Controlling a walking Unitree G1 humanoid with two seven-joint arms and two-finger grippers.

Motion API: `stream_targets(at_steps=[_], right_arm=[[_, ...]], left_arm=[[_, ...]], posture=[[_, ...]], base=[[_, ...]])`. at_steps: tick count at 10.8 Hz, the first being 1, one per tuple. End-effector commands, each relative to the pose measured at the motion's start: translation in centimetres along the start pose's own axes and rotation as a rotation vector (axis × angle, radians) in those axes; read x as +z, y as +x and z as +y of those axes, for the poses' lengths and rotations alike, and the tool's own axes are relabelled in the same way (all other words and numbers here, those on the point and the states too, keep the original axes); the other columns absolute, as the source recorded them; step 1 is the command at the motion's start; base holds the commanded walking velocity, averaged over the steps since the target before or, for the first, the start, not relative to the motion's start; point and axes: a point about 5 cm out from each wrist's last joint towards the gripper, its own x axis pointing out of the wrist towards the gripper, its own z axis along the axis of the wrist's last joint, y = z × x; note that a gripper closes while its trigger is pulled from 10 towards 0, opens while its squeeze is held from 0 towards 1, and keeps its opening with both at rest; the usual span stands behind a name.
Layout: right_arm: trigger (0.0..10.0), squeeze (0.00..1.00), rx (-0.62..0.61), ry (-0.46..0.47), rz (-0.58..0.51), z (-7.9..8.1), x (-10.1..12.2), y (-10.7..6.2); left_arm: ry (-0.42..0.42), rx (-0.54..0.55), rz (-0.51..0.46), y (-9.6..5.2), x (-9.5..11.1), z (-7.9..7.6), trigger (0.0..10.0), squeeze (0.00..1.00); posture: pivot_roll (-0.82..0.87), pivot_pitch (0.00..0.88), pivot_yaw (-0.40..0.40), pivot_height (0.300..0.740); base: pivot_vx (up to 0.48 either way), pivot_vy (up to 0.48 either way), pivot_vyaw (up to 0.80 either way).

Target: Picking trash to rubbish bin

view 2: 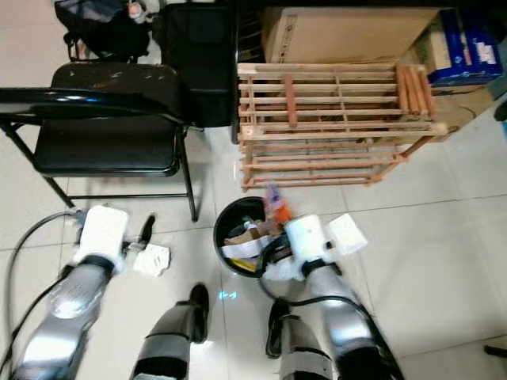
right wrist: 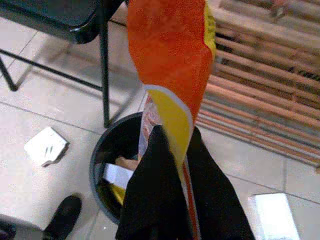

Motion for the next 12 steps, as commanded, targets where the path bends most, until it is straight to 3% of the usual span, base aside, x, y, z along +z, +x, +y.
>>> stream_targets(at_steps=[1,4,6,9,12], right_arm=[[10.0,0.00,0.014,0.003,0.035,0.4,-1.3,-0.4],[10.0,0.00,0.060,0.055,0.069,3.6,-2.0,1.6],[10.0,0.00,0.075,0.088,0.057,4.8,-1.5,2.4],[10.0,0.00,0.099,0.101,0.055,5.6,-0.8,3.3],[10.0,0.00,0.087,0.108,0.039,5.2,0.3,4.2]], left_arm=[[0.001,-0.019,0.031,-0.7,-0.2,-0.1,10.0,0.00],[0.028,-0.020,0.075,-2.3,0.7,1.1,10.0,0.00],[0.028,-0.043,0.090,-3.2,1.4,1.7,10.0,0.00],[0.048,-0.053,0.131,-4.6,1.1,2.4,10.0,0.00],[0.066,-0.051,0.164,-5.9,1.2,3.3,10.0,0.00]], posture=[[0.46,0.451,-0.082,0.740],[0.53,0.485,-0.043,0.740],[0.57,0.502,-0.030,0.740],[0.62,0.527,-0.018,0.740],[0.66,0.563,-0.001,0.740]], base=[[0.000,0.000,0.00],[0.000,0.000,0.00],[0.000,0.000,0.00],[0.000,0.000,0.00],[0.000,0.000,0.00]])
